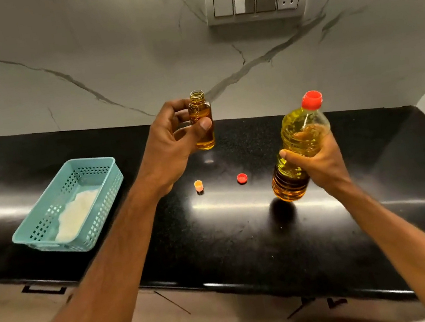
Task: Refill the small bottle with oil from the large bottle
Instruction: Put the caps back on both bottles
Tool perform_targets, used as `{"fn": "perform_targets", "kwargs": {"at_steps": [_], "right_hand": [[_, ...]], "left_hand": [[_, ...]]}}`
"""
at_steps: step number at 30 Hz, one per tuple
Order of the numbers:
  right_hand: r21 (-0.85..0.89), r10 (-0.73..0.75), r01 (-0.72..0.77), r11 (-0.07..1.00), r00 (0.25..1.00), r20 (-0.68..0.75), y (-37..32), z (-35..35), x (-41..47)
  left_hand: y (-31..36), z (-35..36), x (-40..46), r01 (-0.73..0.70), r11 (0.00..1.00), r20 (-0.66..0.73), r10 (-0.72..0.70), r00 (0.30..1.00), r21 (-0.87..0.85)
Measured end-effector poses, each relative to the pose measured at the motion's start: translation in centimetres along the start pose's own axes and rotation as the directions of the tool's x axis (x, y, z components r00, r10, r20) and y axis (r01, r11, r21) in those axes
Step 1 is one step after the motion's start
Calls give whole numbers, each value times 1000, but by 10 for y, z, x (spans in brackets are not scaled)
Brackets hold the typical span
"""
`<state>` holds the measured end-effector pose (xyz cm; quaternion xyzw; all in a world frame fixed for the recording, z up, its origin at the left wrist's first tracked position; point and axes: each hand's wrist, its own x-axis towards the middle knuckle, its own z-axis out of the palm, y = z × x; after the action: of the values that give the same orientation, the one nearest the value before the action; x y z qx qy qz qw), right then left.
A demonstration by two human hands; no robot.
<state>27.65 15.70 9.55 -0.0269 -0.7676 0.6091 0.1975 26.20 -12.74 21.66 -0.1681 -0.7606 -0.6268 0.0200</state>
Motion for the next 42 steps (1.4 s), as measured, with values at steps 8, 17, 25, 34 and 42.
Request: {"fn": "perform_targets", "kwargs": {"at_steps": [8,17,25,34,42], "right_hand": [[-40,15,-17,999,999,-52,24,14,-10],[-35,33,-36,999,997,-65,35,21,-14],[-24,126,-126,992,992,-9,40,14,-29],[-280,222,-234,931,972,-74,57,67,-140],[-545,97,261,797,835,542,53,173,-18]], "left_hand": [[-43,-2,-13,55,998,-21,-55,998,-13],[-58,-4,-19,90,996,-28,-91,995,-24],[-68,-11,-20,103,994,-43,-105,994,-43],[-71,-23,-20,108,992,-87,-114,990,-67],[-75,-31,-28,124,990,-116,-131,985,-62]]}}
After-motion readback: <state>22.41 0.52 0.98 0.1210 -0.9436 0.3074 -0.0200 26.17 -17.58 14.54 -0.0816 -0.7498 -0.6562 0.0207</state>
